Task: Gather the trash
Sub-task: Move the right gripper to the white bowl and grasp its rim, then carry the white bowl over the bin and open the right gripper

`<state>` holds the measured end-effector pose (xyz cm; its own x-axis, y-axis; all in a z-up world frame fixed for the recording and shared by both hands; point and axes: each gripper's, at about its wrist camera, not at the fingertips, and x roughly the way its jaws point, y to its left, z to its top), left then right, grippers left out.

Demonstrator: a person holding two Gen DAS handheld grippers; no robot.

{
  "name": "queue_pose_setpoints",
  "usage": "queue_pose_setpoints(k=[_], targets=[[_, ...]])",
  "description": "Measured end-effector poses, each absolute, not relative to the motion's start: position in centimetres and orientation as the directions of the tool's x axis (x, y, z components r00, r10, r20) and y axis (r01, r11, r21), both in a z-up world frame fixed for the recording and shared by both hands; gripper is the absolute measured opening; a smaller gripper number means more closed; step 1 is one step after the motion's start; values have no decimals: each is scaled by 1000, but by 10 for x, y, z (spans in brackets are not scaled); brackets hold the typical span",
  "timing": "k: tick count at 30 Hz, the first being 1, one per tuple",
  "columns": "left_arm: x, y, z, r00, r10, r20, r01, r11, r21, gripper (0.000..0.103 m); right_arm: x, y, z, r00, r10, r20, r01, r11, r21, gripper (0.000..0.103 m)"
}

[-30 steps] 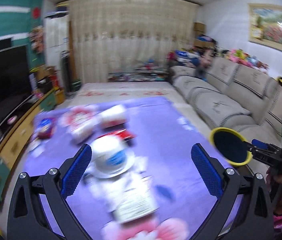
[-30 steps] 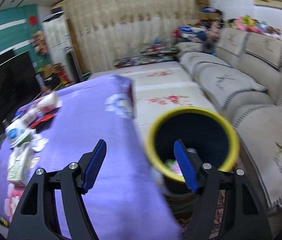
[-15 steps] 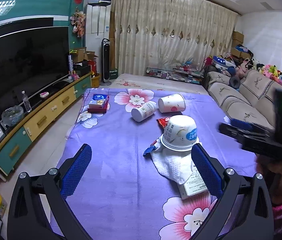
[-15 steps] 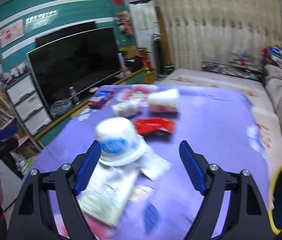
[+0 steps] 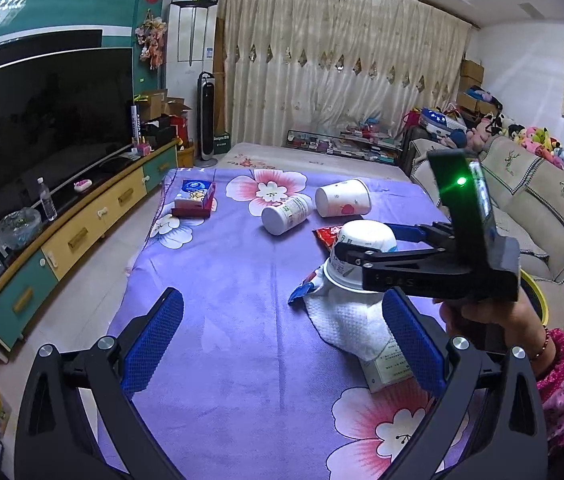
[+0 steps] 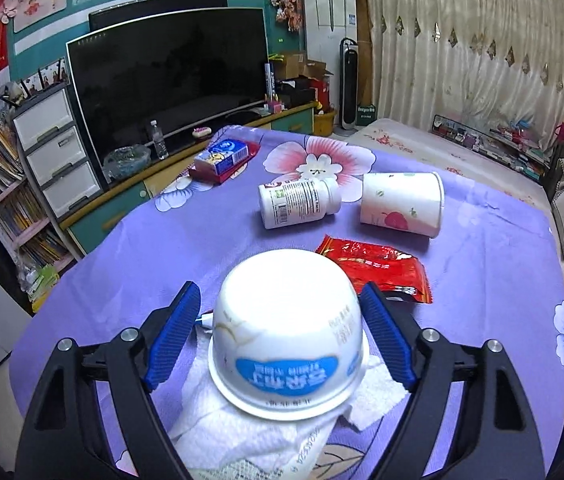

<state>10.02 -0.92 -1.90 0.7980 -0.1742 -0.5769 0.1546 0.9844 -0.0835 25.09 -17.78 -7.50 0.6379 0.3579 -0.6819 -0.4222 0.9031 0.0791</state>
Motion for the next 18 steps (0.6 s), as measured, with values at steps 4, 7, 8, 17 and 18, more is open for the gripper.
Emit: queue_pose_setpoints(k=[4, 7, 8, 17, 18], targets=[[100, -9, -20, 797, -178, -577, 155, 984, -90, 98, 259, -174, -84, 625, 336, -705, -412, 909, 68, 78], [100, -9, -21, 796, -182, -577, 156, 983, -95, 98, 261, -173, -89, 617, 329, -715, -409, 910, 65, 76], [100, -10, -21, 795, -184, -577, 158, 983, -96, 98, 262, -174, -90, 616, 328, -716, -409, 910, 65, 76], [100, -19, -15, 797, -187, -574, 169, 982, -85, 98, 252, -191, -73, 632, 371, -680, -393, 910, 130, 75], [101, -20, -15, 796, -190, -574, 169, 981, -89, 98, 249, -195, -67, 640, 377, -669, -392, 909, 137, 75]])
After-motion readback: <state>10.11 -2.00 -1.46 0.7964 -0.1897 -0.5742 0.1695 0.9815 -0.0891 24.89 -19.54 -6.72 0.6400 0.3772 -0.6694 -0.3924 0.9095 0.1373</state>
